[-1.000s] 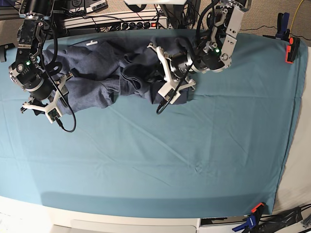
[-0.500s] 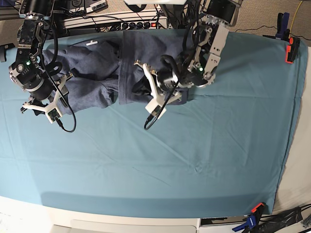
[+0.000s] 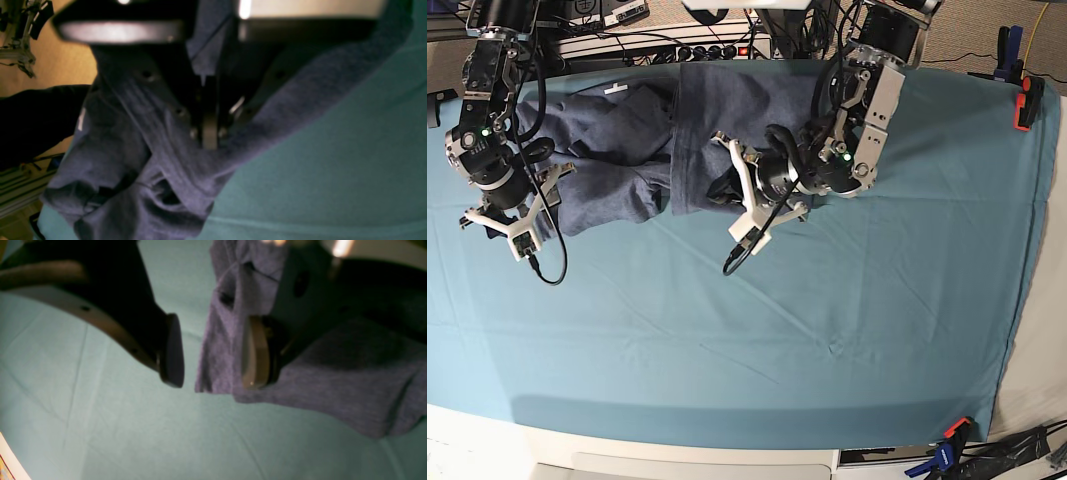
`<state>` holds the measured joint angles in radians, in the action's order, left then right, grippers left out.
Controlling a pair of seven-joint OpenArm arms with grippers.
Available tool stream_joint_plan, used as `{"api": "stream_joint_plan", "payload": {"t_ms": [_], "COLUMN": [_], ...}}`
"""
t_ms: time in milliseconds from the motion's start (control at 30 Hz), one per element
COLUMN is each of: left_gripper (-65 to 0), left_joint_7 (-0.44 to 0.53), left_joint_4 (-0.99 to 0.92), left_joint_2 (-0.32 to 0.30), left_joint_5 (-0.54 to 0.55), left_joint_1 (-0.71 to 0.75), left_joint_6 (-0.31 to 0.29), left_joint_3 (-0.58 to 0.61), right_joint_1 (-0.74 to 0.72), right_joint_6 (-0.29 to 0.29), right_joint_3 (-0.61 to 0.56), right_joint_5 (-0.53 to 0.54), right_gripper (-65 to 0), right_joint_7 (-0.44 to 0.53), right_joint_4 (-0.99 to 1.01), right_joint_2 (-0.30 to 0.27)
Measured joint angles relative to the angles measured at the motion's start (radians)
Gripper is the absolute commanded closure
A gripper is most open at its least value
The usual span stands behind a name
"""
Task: Fold the T-shirt properly
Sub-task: 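Grasp the folded stack near its middle with the left gripper, then hold the stack with the left gripper and regrasp the strip end with the right gripper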
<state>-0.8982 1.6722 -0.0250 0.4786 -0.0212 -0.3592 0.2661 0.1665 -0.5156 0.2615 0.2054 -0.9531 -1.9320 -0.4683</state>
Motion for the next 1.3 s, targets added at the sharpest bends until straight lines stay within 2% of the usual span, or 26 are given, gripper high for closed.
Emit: {"api": "stream_joint_plan", "payload": {"t_ms": [67,167,267,533,733,1000,1067,1300], "left_gripper": [-0.7,-6.3,-10.7,-10.9,-10.8,-10.8,-10.8,-10.8], "left_joint_7": [-0.008,-0.013,-0.014,-0.014,-0.014,-0.014,-0.014,-0.014], "left_joint_4": [0.000,0.000,0.000,0.000,0.000,0.000,0.000,0.000], "left_joint_2": [0.000,0.000,0.000,0.000,0.000,0.000,0.000,-0.001], "left_joint_5": [0.000,0.000,0.000,0.000,0.000,-0.001,-0.001,-0.001], "left_joint_1": [-0.001,-0.002,-0.002,-0.002,-0.002,-0.002,-0.002,-0.002], "left_joint_6": [0.000,-0.001,-0.038,-0.038,-0.038,-0.038,-0.038,-0.038], "left_joint_3": [0.000,0.000,0.000,0.000,0.000,0.000,0.000,0.000], "right_joint_1": [0.000,-0.002,-0.016,-0.092,-0.105,-0.105,-0.106,-0.115], "right_joint_6": [0.021,0.052,0.100,0.154,0.163,0.229,0.258,0.270], "right_joint_3": [0.000,0.000,0.017,0.064,0.064,0.064,0.064,0.067], "right_joint_5": [-0.041,-0.062,-0.071,-0.074,-0.074,-0.074,-0.075,-0.045], "right_gripper": [-29.6,-29.6,-29.6,-29.6,-29.6,-29.6,-29.6,-29.6], "right_joint_7": [0.000,0.041,0.050,0.057,0.061,0.064,0.064,0.063], "right_joint_4": [0.000,0.026,0.091,0.159,0.159,0.159,0.159,0.162], "right_joint_2": [0.000,0.000,0.001,0.001,0.001,0.001,0.016,0.140]}}
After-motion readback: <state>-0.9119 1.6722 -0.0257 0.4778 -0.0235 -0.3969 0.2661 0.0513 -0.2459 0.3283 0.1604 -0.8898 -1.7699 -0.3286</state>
